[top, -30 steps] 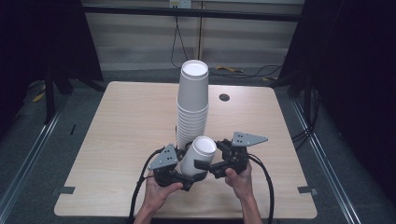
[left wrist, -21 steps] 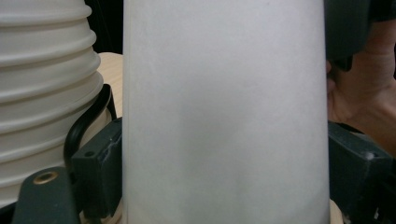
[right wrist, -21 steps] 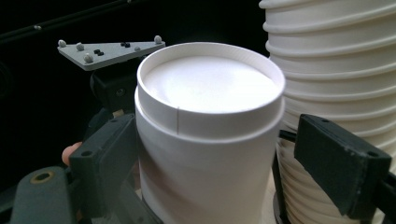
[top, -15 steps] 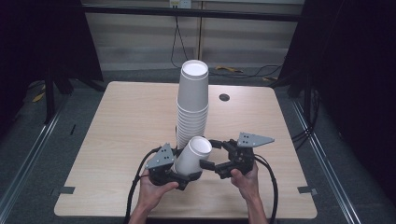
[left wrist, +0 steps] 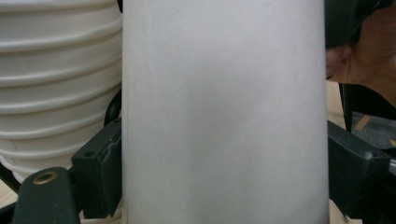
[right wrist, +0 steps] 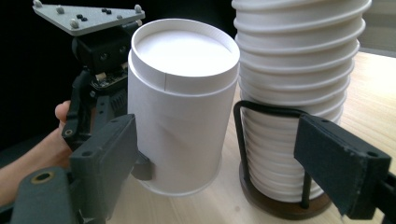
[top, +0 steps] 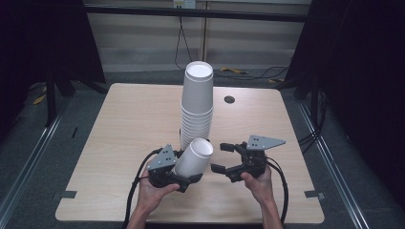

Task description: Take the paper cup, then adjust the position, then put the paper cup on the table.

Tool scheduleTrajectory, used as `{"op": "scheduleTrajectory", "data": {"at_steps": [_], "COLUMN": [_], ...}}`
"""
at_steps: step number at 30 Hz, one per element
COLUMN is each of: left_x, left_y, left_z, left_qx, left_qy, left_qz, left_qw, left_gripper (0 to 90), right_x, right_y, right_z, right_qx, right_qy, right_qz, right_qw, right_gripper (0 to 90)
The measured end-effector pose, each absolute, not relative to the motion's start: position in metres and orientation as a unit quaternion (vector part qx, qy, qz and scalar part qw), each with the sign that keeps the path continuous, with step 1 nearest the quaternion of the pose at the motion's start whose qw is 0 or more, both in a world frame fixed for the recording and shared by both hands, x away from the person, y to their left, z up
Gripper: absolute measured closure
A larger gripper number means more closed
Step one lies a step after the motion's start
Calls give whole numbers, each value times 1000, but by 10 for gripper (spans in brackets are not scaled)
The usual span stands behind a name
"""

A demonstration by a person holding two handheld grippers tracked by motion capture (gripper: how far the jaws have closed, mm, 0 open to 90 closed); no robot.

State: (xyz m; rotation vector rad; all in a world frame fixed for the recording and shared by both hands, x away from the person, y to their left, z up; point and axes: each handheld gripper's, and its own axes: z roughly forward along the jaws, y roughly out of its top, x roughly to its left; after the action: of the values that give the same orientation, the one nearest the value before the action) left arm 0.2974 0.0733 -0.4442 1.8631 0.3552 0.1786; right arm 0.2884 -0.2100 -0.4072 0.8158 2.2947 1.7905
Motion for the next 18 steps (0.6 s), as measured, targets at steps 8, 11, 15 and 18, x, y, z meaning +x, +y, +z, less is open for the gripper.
{"op": "scheduleTrajectory", "data": {"at_steps": [8, 11, 15, 18], "left_x": [298, 299, 299, 299], "left_y": [73, 73, 71, 71], "left_z": [-445, -445, -445, -443], "left_qx": [818, 827, 835, 840], "left_qy": [141, 138, 132, 128], "left_qz": [85, 86, 83, 84], "left_qw": [552, 537, 528, 520], "left_gripper": [147, 147, 147, 147], "right_x": [288, 288, 288, 287], "right_y": [-206, -205, -207, -208], "right_z": [-411, -411, -411, -410], "right_qx": [264, 260, 260, 256], "right_qy": [777, 787, 796, 800], "right_qz": [568, 557, 544, 540], "right_qw": [56, 56, 58, 61], "right_gripper": [140, 140, 140, 140]}}
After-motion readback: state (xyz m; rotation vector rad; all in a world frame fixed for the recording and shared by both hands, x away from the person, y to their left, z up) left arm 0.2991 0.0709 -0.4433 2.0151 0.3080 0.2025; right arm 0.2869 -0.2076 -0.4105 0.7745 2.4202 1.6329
